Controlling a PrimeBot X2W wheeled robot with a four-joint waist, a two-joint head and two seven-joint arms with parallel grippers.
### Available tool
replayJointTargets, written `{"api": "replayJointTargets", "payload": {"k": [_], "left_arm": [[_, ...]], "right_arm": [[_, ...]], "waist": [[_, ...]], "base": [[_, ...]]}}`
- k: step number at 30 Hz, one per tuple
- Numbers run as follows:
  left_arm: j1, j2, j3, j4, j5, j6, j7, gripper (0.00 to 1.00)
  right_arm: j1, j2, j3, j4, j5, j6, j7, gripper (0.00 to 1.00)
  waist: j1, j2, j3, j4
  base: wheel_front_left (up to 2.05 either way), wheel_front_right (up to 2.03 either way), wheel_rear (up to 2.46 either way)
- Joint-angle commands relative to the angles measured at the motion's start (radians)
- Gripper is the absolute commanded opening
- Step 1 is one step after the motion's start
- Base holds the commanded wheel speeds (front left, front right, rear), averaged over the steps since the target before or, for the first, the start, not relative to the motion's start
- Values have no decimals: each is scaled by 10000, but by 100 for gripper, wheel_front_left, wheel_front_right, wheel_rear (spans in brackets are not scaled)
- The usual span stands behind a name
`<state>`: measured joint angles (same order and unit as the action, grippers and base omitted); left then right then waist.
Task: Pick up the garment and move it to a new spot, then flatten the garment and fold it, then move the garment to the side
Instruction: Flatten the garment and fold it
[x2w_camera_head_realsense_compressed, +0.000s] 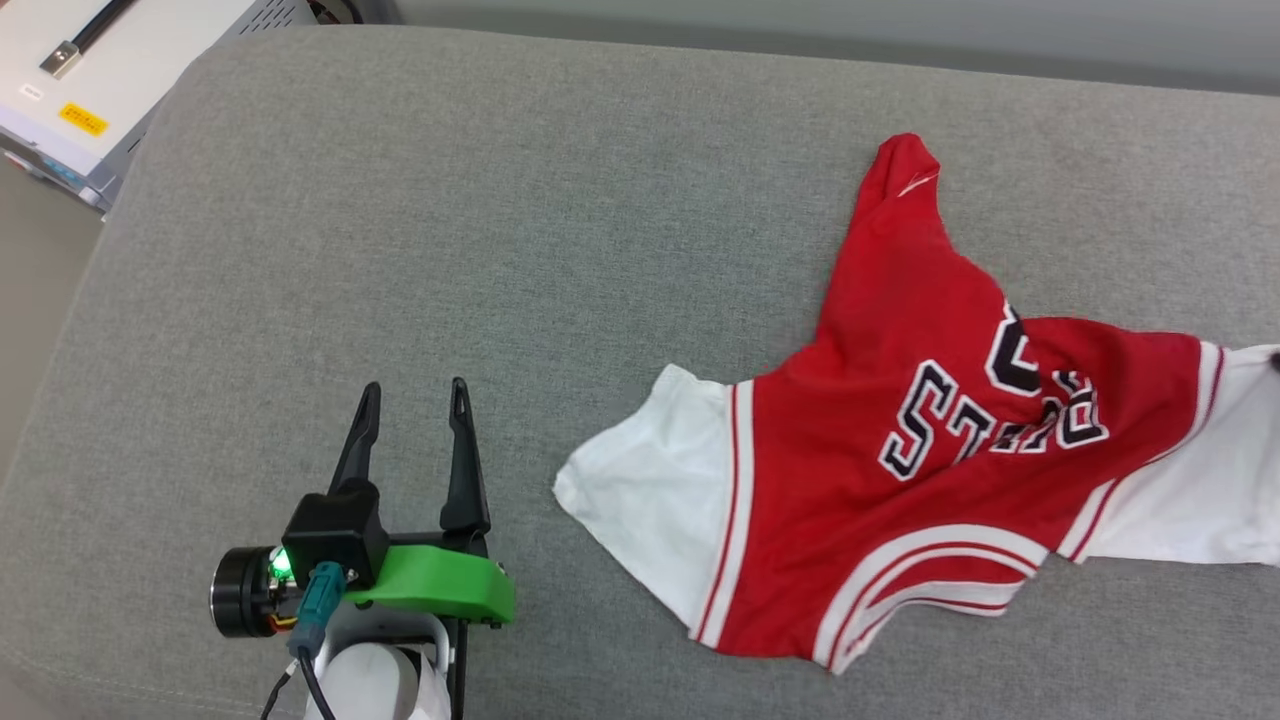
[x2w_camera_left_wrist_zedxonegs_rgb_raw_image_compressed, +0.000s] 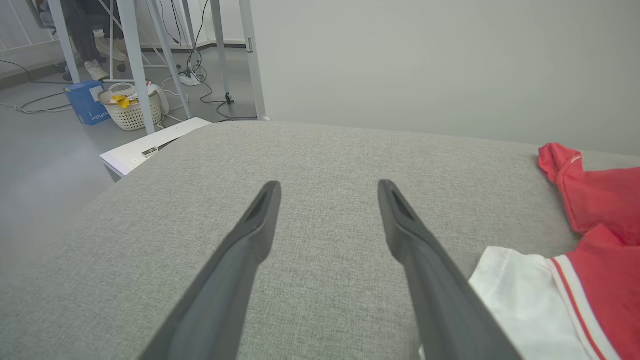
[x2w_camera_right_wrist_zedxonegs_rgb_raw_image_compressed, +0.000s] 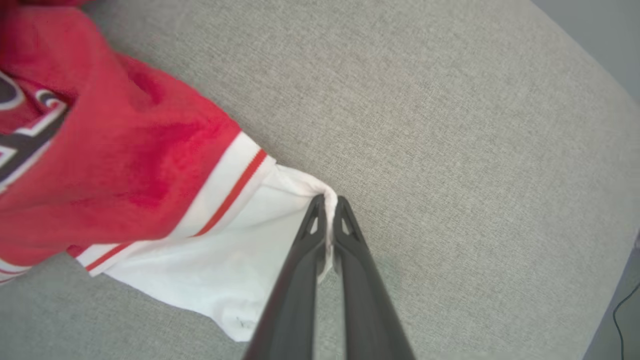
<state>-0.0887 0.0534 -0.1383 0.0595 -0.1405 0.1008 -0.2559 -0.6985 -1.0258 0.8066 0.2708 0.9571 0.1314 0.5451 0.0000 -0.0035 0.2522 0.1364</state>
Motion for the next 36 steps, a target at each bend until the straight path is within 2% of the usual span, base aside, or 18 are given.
{"api": "replayJointTargets", "payload": {"k": [1,5,12,16,18,19,20,23,29,36], "left_arm": [[-177,-32,-29,-1,123,-36,-59,100],[-331,-32,-74,15,124,-62,-59,100],[-550,-32,-208,49,80,-59,-59,100],[-569,-32,-186,135,95,-57,-59,100],[-531,-32,-152,183,140,-67,-59,100],[-516,-32,-143,194,162,-83,-59,100],[-500,-32,-119,206,193,-106,-59,100],[-461,-32,-14,187,312,-222,-59,100],[-650,176,404,-17,561,-764,-59,100],[-1626,838,521,107,679,-1678,-59,100]], "right_arm": [[-233,1,-134,338,-13,-7,153,0],[-512,431,-298,1599,-448,-7,455,0],[-599,2112,-498,3979,-940,-7,218,0],[-508,2767,-366,4632,-1051,-7,-146,0],[-506,2864,-326,4792,-1085,-7,-491,1],[-519,2857,-319,4810,-1133,-7,-730,85],[-525,2830,-333,4802,-1194,-7,-1125,100],[-464,2674,-325,4591,-1420,-7,-2293,100],[-154,2426,-876,4143,-1892,-7,-4607,100],[647,2828,-2227,3350,-2853,-7,-6602,100]], "waist": [[0,35,176,103],[0,35,429,225],[0,35,722,413],[0,35,618,404],[0,35,468,361],[0,35,401,344],[0,35,280,312],[0,35,-10,197],[0,35,-502,-141],[0,35,-738,-522]], "base": [[0,0,0],[0,0,0],[0,0,0],[0,0,0],[0,0,0],[0,0,0],[0,0,0],[0,0,0],[0,0,0],[0,0,0]]}}
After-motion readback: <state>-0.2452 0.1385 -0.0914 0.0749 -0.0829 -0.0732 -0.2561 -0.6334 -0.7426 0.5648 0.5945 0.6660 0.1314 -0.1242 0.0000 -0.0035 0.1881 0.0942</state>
